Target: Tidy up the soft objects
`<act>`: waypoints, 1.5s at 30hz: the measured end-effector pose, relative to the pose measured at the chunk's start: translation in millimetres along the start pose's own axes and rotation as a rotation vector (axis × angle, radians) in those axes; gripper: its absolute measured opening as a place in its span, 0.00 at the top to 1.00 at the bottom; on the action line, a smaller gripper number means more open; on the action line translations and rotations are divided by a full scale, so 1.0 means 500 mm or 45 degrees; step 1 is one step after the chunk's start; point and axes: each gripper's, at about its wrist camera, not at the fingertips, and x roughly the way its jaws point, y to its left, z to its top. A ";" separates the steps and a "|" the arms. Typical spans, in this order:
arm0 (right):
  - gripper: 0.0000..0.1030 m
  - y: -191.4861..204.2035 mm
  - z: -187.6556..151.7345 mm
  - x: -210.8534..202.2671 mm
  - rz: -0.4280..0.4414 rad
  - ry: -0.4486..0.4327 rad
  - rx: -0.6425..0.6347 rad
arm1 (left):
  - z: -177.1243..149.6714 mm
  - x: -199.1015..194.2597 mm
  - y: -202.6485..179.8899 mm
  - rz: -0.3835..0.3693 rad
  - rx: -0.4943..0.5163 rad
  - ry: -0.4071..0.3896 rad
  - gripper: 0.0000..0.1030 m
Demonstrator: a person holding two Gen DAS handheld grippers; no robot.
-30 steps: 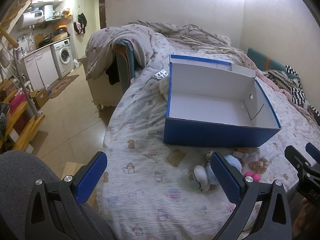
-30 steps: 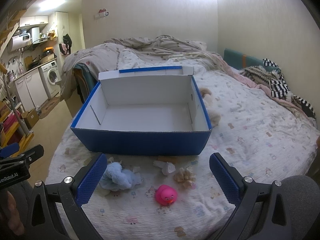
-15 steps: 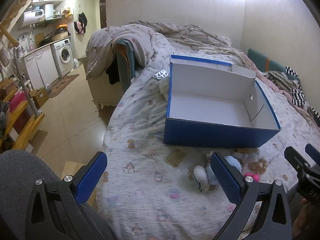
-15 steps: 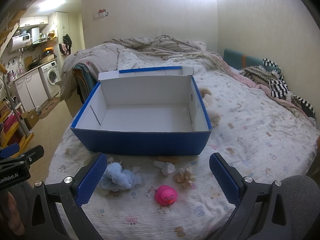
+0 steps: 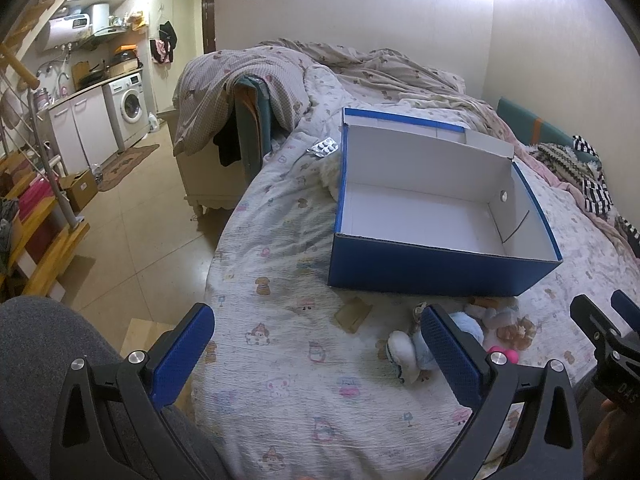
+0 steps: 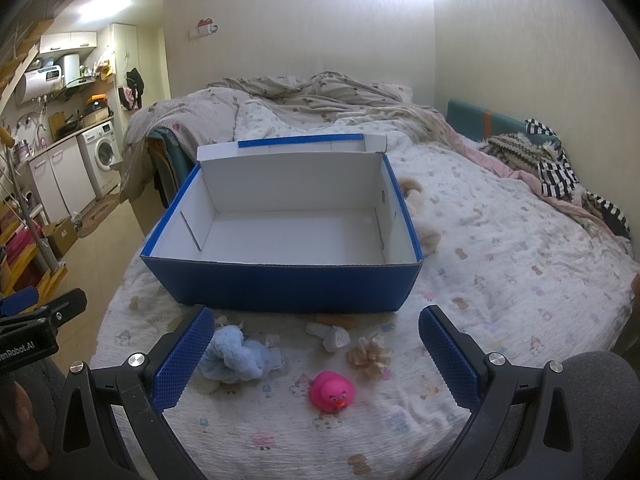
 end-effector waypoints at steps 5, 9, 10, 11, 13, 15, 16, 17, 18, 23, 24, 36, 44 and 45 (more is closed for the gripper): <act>0.00 0.000 0.000 0.000 0.001 0.003 -0.002 | 0.001 0.003 0.005 0.001 -0.016 0.007 0.00; 0.00 0.000 -0.002 0.000 0.001 0.003 -0.002 | 0.001 0.004 0.005 -0.001 -0.014 0.008 0.00; 0.00 -0.001 -0.002 0.000 0.001 0.004 -0.003 | 0.001 0.004 0.005 -0.002 -0.014 0.009 0.00; 0.00 -0.002 -0.003 0.000 0.001 0.005 -0.004 | 0.001 0.005 0.005 -0.002 -0.012 0.008 0.00; 0.00 -0.001 -0.002 0.001 0.001 0.004 -0.002 | 0.001 0.004 0.004 -0.002 -0.010 0.008 0.00; 0.00 -0.002 -0.002 0.001 0.000 0.005 -0.003 | 0.001 0.005 0.004 -0.002 -0.008 0.010 0.00; 0.00 0.000 -0.002 0.001 0.000 0.005 -0.002 | 0.001 0.004 0.003 -0.002 -0.008 0.010 0.00; 0.00 -0.002 -0.002 0.000 0.001 0.006 -0.001 | 0.001 0.004 0.003 -0.002 -0.006 0.010 0.00; 0.00 -0.002 -0.002 0.000 -0.001 0.005 0.000 | 0.001 0.004 0.003 -0.002 -0.006 0.010 0.00; 0.00 -0.019 0.018 -0.002 -0.011 0.003 0.025 | 0.027 0.005 -0.005 -0.048 0.014 0.036 0.00; 0.00 -0.022 0.027 0.005 -0.010 0.009 0.031 | 0.036 0.006 -0.007 -0.046 0.016 0.038 0.00; 0.00 -0.058 0.129 0.086 0.104 0.187 0.094 | 0.154 0.090 -0.044 -0.047 0.143 0.142 0.00; 0.00 -0.094 0.129 0.192 0.235 0.468 0.184 | 0.171 0.225 -0.024 -0.033 0.089 0.401 0.00; 0.00 -0.094 0.125 0.205 0.244 0.499 0.179 | 0.169 0.242 -0.020 -0.032 0.081 0.433 0.00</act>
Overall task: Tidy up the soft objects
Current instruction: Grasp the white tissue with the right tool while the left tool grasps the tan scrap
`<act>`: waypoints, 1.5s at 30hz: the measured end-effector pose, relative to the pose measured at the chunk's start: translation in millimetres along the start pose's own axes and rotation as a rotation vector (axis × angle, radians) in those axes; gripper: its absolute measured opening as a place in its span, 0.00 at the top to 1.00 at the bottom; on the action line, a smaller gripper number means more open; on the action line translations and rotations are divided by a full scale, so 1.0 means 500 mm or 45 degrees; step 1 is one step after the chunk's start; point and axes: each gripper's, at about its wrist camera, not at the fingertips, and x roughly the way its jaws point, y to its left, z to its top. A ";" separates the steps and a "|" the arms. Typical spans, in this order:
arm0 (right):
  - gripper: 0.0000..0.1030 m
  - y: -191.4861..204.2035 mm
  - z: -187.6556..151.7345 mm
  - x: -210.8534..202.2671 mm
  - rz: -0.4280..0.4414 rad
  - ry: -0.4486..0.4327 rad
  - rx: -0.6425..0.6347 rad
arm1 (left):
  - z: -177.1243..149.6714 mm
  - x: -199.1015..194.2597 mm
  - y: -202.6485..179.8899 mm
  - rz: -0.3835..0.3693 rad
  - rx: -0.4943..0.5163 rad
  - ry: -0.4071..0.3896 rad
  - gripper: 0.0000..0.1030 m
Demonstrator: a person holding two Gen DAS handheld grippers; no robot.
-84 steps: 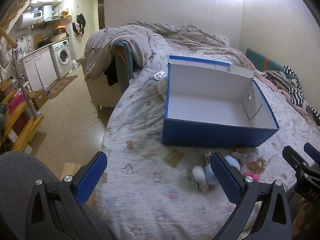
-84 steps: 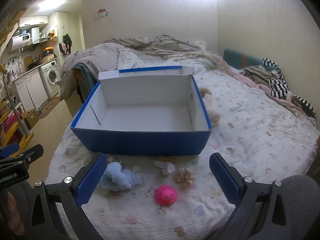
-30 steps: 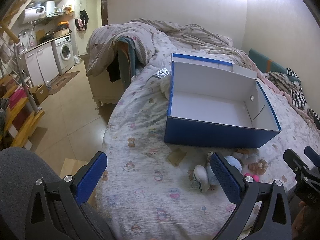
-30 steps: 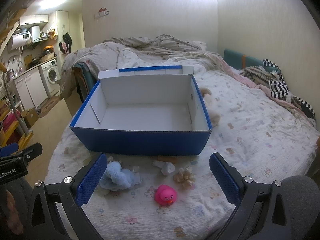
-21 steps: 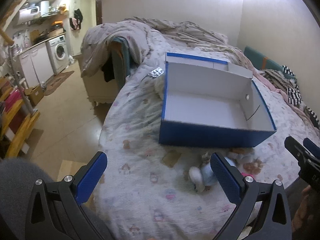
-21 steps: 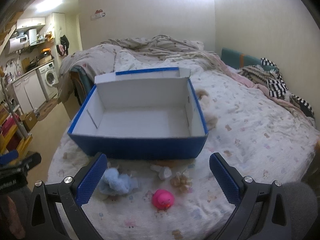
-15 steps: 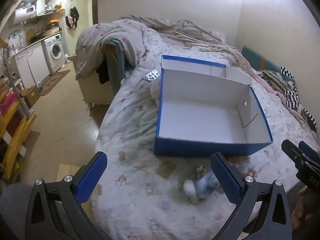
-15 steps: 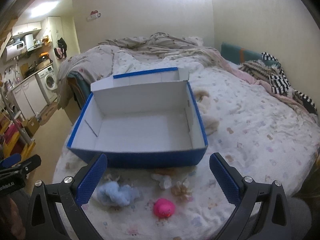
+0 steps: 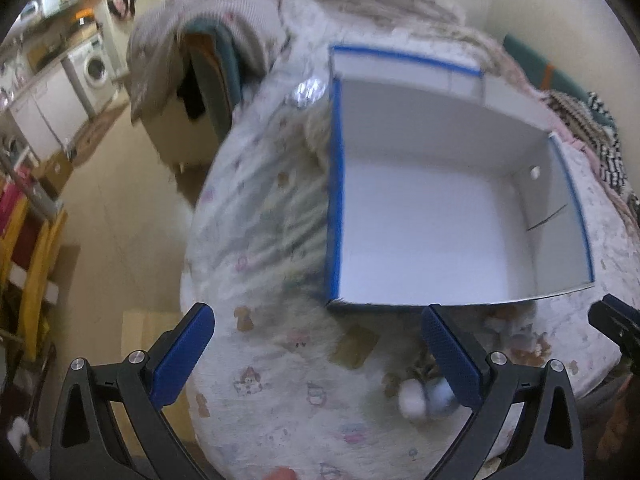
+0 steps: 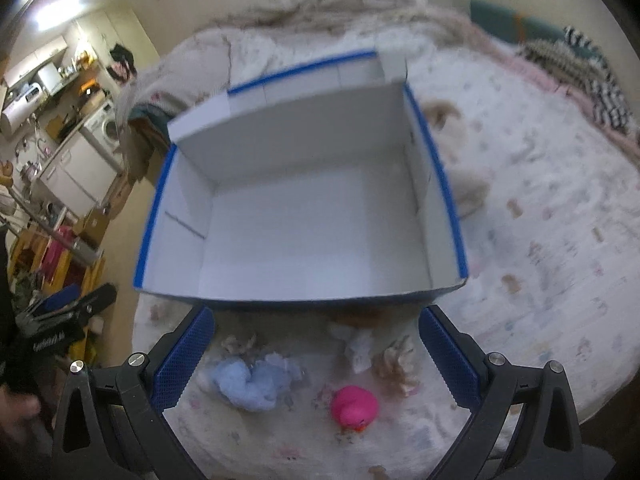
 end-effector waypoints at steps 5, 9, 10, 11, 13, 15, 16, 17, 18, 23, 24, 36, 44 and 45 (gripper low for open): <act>0.00 -0.027 0.003 0.065 0.024 0.156 0.010 | -0.021 0.090 0.009 -0.059 -0.033 0.172 0.03; 0.00 -0.048 0.004 0.103 0.045 0.238 0.031 | -0.042 0.148 -0.006 -0.089 -0.020 0.257 0.12; 0.00 -0.057 0.003 0.109 0.047 0.251 0.044 | -0.046 0.159 -0.013 -0.100 -0.011 0.277 0.12; 0.00 -0.068 0.002 0.117 0.050 0.266 0.064 | -0.050 0.171 -0.018 -0.109 0.003 0.300 0.12; 0.00 -0.087 0.002 0.130 0.057 0.290 0.097 | -0.057 0.192 -0.029 -0.116 0.027 0.338 0.12; 0.00 -0.109 -0.005 0.145 0.046 0.325 0.138 | -0.059 0.208 -0.034 -0.134 0.032 0.358 0.16; 0.00 -0.120 -0.012 0.155 0.047 0.351 0.164 | -0.059 0.212 -0.035 -0.140 0.032 0.358 0.17; 0.10 -0.130 -0.019 0.165 0.066 0.385 0.201 | -0.059 0.217 -0.035 -0.143 0.028 0.361 0.18; 0.20 -0.133 -0.022 0.172 0.076 0.410 0.221 | -0.059 0.221 -0.036 -0.149 0.026 0.365 0.18; 0.21 -0.112 -0.011 0.160 0.146 0.355 0.187 | -0.062 0.243 -0.057 -0.189 0.042 0.412 0.27; 0.21 -0.101 -0.006 0.158 0.172 0.345 0.162 | -0.064 0.248 -0.061 -0.194 0.045 0.422 0.31; 0.89 -0.051 -0.032 0.238 0.037 0.573 -0.008 | -0.082 0.294 -0.066 -0.252 -0.024 0.492 0.92; 0.92 -0.063 -0.020 0.210 0.079 0.474 -0.010 | -0.068 0.263 -0.061 -0.298 -0.039 0.416 0.92; 0.92 -0.062 -0.017 0.204 0.090 0.462 -0.009 | -0.072 0.264 -0.060 -0.289 -0.040 0.414 0.92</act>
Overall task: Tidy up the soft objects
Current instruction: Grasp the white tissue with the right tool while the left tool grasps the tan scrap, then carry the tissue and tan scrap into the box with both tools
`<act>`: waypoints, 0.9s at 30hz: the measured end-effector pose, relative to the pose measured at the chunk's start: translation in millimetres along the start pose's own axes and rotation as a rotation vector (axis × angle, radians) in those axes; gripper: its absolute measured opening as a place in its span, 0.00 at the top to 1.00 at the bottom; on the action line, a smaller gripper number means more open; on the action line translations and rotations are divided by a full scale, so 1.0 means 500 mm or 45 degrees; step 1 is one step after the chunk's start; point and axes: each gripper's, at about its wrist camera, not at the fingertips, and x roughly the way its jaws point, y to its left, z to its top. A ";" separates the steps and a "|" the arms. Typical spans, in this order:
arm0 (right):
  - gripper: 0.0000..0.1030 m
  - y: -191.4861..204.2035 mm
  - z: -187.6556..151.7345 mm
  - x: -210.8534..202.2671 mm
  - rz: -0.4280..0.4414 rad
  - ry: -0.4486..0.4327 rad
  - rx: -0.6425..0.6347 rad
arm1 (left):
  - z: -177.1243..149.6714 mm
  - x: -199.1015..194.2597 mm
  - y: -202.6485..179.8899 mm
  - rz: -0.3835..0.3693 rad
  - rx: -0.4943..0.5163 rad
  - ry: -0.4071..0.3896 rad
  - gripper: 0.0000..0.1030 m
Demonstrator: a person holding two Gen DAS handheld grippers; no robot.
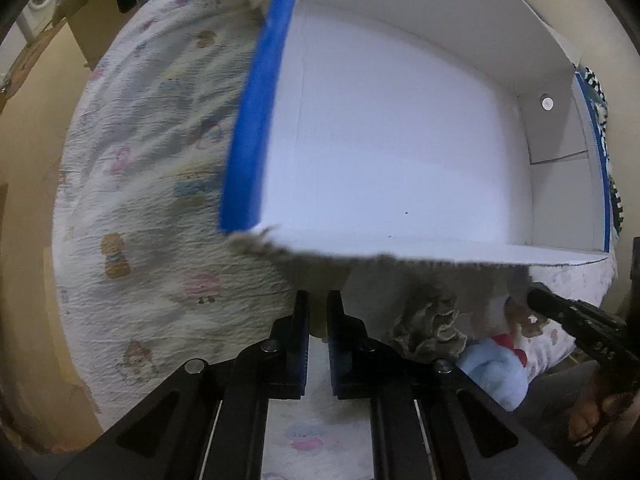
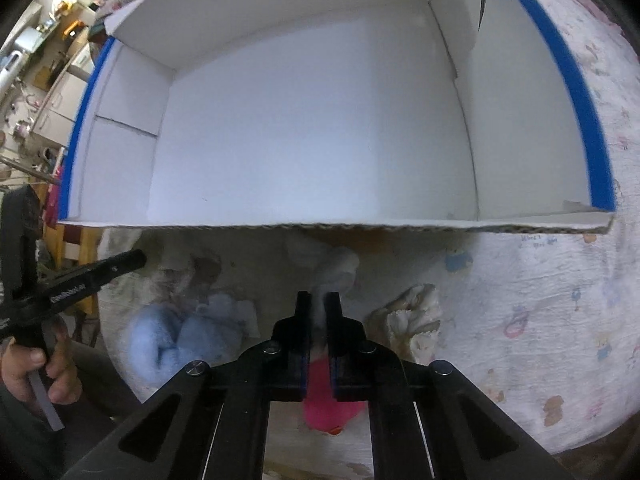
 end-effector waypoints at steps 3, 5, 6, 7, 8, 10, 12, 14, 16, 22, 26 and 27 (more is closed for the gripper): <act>0.92 -0.011 -0.013 -0.025 0.027 -0.032 -0.017 | -0.008 -0.015 0.002 0.032 -0.001 -0.007 0.92; 0.92 -0.003 -0.018 -0.038 0.043 -0.057 -0.046 | -0.006 -0.025 0.006 0.071 -0.009 -0.030 0.92; 0.92 0.007 -0.023 -0.038 0.041 -0.068 -0.061 | -0.006 -0.040 0.032 0.093 -0.013 -0.042 0.92; 0.92 0.010 -0.028 -0.046 0.042 -0.083 -0.076 | -0.007 -0.054 0.033 0.109 -0.016 -0.053 0.92; 0.92 0.016 -0.031 -0.051 0.048 -0.093 -0.093 | -0.008 -0.060 0.036 0.115 -0.024 -0.063 0.92; 0.92 0.030 -0.034 -0.053 0.056 -0.109 -0.123 | -0.018 -0.081 0.042 0.122 -0.035 -0.075 0.92; 0.92 0.042 -0.036 -0.057 0.068 -0.129 -0.158 | -0.034 -0.107 0.042 0.135 -0.026 -0.092 0.92; 0.92 0.056 -0.039 -0.066 0.102 -0.151 -0.198 | -0.041 -0.119 0.071 0.143 -0.022 -0.116 0.92; 0.92 0.075 -0.045 -0.076 0.139 -0.172 -0.236 | -0.035 -0.149 0.068 0.139 -0.025 -0.152 0.92; 0.92 0.142 -0.065 -0.123 0.255 -0.288 -0.372 | -0.048 -0.220 0.073 0.258 -0.026 -0.329 0.92; 0.92 0.170 -0.076 -0.165 0.345 -0.394 -0.442 | -0.049 -0.257 0.072 0.375 -0.038 -0.441 0.93; 0.92 0.174 -0.079 -0.176 0.357 -0.423 -0.453 | -0.044 -0.264 0.078 0.397 -0.037 -0.472 0.93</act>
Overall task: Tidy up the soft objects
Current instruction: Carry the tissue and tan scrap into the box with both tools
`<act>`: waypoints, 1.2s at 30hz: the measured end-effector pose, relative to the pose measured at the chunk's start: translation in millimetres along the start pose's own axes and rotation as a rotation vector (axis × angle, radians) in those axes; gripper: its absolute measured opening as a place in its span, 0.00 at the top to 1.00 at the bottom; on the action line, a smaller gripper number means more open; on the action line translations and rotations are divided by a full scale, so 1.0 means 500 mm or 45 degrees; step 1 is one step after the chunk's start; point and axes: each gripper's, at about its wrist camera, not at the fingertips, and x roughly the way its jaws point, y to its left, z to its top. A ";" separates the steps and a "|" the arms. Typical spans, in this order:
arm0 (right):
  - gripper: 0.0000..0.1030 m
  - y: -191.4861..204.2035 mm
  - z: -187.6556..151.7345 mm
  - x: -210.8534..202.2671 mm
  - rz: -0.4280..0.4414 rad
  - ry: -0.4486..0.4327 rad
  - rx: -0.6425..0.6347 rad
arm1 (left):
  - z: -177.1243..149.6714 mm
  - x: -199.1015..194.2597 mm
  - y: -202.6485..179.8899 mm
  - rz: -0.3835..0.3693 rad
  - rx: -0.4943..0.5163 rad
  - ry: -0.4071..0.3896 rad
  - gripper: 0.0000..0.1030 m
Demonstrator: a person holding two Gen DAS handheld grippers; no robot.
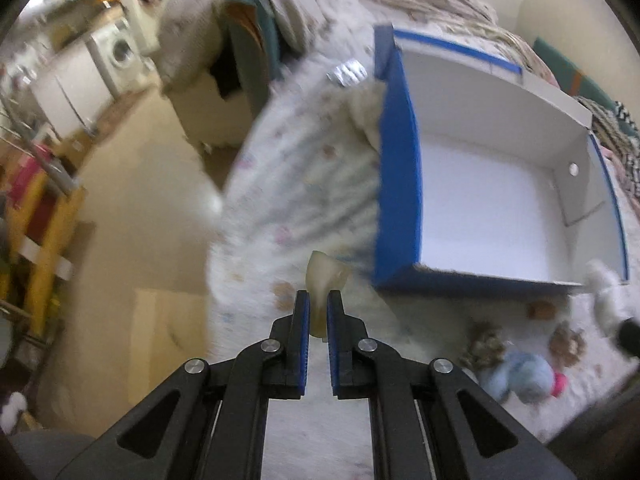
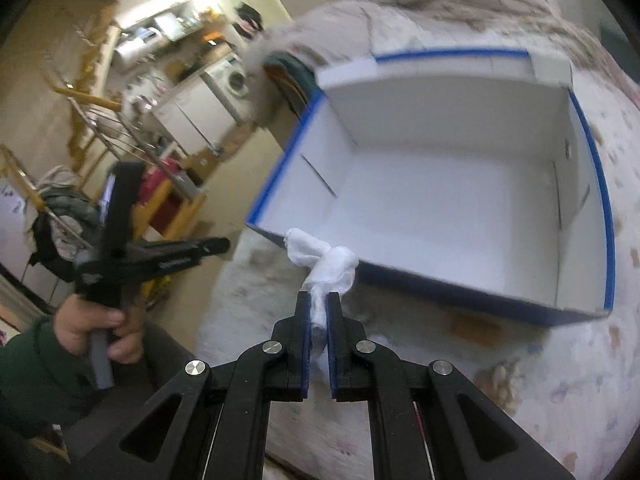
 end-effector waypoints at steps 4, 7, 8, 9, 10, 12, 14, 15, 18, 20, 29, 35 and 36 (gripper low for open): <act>0.92 0.000 0.011 -0.047 0.003 -0.115 -0.003 | 0.020 -0.033 0.005 0.068 -0.033 -0.154 0.93; 0.92 -0.022 0.023 -0.068 -0.031 -0.198 0.045 | 0.032 -0.052 0.002 0.077 -0.051 -0.220 0.93; 0.92 -0.025 0.027 -0.068 -0.050 -0.222 0.061 | 0.036 -0.059 -0.003 0.071 -0.044 -0.237 0.92; 0.92 -0.033 0.027 -0.072 -0.078 -0.240 0.074 | 0.039 -0.059 -0.009 0.068 -0.034 -0.249 0.93; 0.92 -0.040 0.028 -0.073 -0.132 -0.260 0.089 | 0.044 -0.068 -0.017 0.063 -0.020 -0.263 0.93; 0.92 -0.057 0.033 -0.069 -0.199 -0.265 0.120 | 0.056 -0.088 -0.036 0.044 0.016 -0.285 0.92; 0.92 -0.069 0.045 -0.064 -0.236 -0.278 0.151 | 0.070 -0.093 -0.050 0.020 0.035 -0.294 0.92; 0.92 -0.077 0.046 -0.070 -0.244 -0.288 0.160 | 0.079 -0.097 -0.057 0.009 0.042 -0.294 0.92; 0.92 -0.099 0.061 -0.071 -0.270 -0.313 0.201 | 0.106 -0.092 -0.079 -0.017 0.066 -0.295 0.92; 0.92 -0.113 0.072 -0.066 -0.286 -0.313 0.219 | 0.121 -0.086 -0.093 -0.032 0.081 -0.291 0.92; 0.92 -0.161 0.092 -0.063 -0.362 -0.282 0.218 | 0.172 -0.047 -0.163 -0.087 0.170 -0.276 0.92; 0.92 -0.179 0.107 -0.020 -0.392 -0.232 0.192 | 0.173 0.001 -0.195 -0.125 0.206 -0.258 0.92; 0.92 -0.184 0.109 -0.010 -0.397 -0.220 0.192 | 0.168 0.011 -0.198 -0.134 0.213 -0.263 0.92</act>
